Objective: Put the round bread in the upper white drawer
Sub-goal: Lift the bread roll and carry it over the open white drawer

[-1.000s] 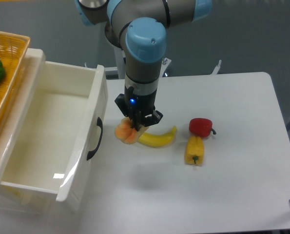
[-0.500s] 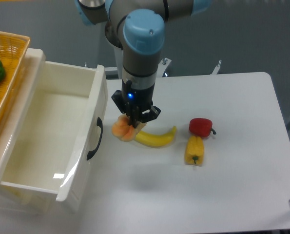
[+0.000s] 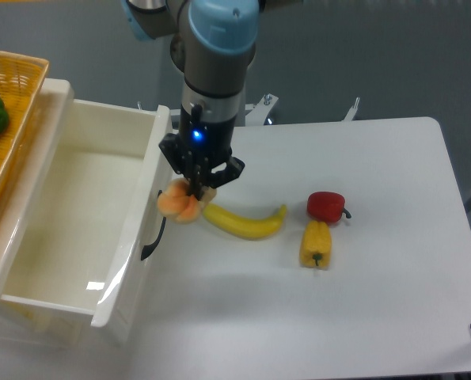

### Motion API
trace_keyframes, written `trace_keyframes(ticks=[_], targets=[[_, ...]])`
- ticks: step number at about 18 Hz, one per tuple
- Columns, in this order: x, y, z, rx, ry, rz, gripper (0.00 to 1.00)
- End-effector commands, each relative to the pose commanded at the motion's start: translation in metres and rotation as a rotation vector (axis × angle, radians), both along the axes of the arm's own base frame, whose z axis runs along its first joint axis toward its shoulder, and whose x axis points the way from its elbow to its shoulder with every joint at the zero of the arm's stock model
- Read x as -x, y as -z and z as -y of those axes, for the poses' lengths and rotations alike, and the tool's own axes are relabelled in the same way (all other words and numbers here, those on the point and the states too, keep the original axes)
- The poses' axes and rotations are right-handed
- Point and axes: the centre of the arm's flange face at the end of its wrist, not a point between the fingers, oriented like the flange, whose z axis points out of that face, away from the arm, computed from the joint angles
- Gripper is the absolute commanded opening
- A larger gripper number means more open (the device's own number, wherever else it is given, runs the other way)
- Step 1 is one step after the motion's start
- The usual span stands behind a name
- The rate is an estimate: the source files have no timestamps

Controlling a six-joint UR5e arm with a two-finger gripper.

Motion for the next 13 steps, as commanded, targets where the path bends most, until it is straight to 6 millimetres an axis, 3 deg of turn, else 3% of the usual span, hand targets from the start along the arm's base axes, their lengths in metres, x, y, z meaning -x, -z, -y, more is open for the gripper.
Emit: trace_keyframes(ticks=[6, 13], targets=[[-0.019, -0.019, 0.002, -0.061, -0.044, 0.045, 0.11], [-0.065, -0.01, -0.021, -0.061, 0.046, 0.083, 0.15]])
